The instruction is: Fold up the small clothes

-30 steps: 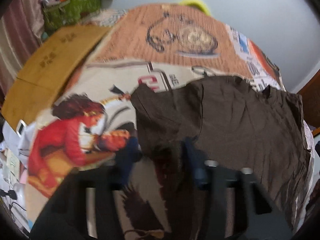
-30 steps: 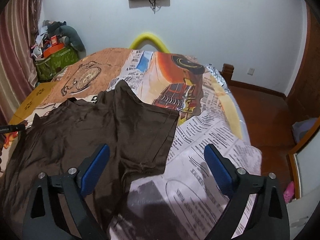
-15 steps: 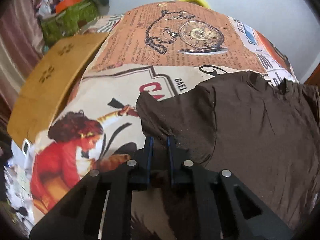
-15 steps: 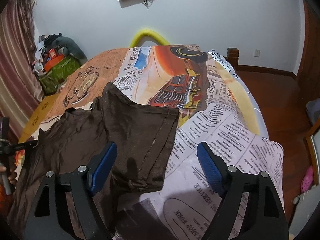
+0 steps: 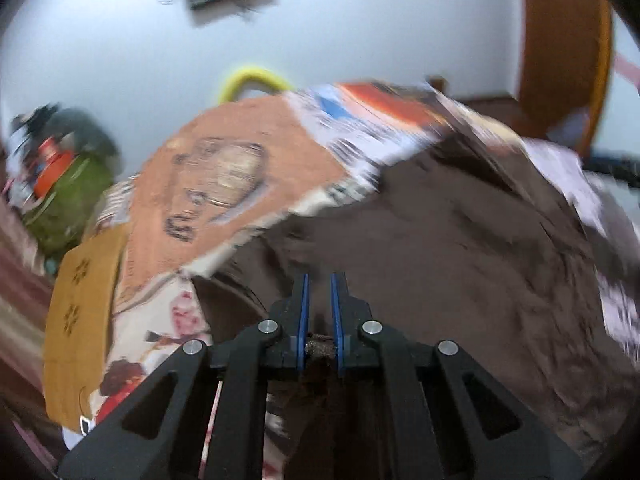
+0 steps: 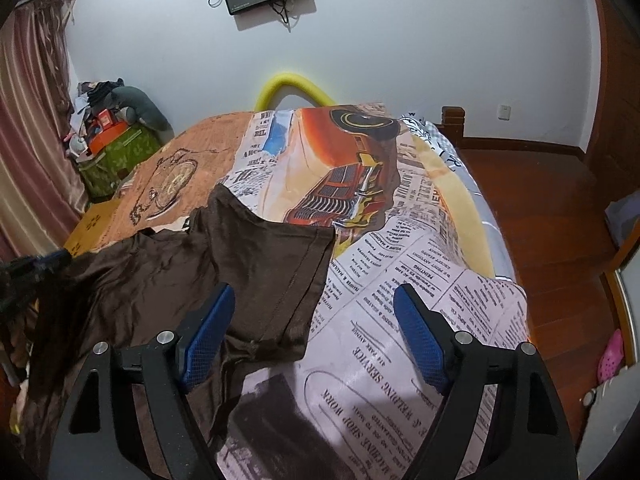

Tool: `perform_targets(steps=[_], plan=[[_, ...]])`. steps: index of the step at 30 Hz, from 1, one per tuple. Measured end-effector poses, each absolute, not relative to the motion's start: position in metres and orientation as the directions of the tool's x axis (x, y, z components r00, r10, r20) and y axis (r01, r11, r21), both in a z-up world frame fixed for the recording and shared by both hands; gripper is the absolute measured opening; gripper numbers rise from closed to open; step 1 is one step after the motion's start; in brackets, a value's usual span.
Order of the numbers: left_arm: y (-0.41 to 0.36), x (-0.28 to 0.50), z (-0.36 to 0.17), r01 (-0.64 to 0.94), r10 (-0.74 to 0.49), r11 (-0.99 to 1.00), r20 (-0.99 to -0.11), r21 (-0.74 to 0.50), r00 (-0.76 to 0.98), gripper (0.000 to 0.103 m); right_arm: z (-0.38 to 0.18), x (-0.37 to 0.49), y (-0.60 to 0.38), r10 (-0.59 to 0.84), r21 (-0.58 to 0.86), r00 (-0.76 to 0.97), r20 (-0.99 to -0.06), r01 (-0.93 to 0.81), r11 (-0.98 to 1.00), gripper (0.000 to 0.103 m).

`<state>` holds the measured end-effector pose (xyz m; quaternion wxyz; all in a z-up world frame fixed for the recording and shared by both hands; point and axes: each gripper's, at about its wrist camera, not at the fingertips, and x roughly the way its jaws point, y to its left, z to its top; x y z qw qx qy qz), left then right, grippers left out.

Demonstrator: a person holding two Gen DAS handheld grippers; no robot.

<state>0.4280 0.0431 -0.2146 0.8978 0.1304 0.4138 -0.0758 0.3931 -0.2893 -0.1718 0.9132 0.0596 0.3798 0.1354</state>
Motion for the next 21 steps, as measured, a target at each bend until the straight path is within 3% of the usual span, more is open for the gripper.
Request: perform_targets(steps=[5, 8, 10, 16, 21], plan=[[0.038, 0.43, -0.241, 0.282, -0.09, 0.957, -0.862, 0.064, 0.5, 0.015, -0.174, 0.388, -0.285, 0.296, 0.19, 0.667, -0.684, -0.229, 0.955, 0.079], [0.047, 0.418, -0.24, 0.25, -0.125, 0.968, -0.864, 0.002, 0.488, 0.036, -0.178, 0.385, -0.283, 0.3, 0.184, 0.662, -0.686, -0.241, 0.953, 0.079], [0.06, 0.41, -0.232, 0.208, -0.138, 0.978, -0.851, -0.035, 0.506, 0.055, -0.181, 0.385, -0.283, 0.304, 0.188, 0.658, -0.689, -0.242, 0.952, 0.079], [0.117, 0.397, -0.208, 0.074, -0.08, 0.996, -0.825, -0.047, 0.559, 0.063, -0.193, 0.384, -0.284, 0.323, 0.23, 0.645, -0.693, -0.228, 0.946, 0.079], [0.17, 0.419, -0.212, -0.077, -0.002, 0.996, -0.842, -0.051, 0.54, 0.064, -0.198, 0.385, -0.28, 0.323, 0.227, 0.641, -0.696, -0.23, 0.946, 0.079]])
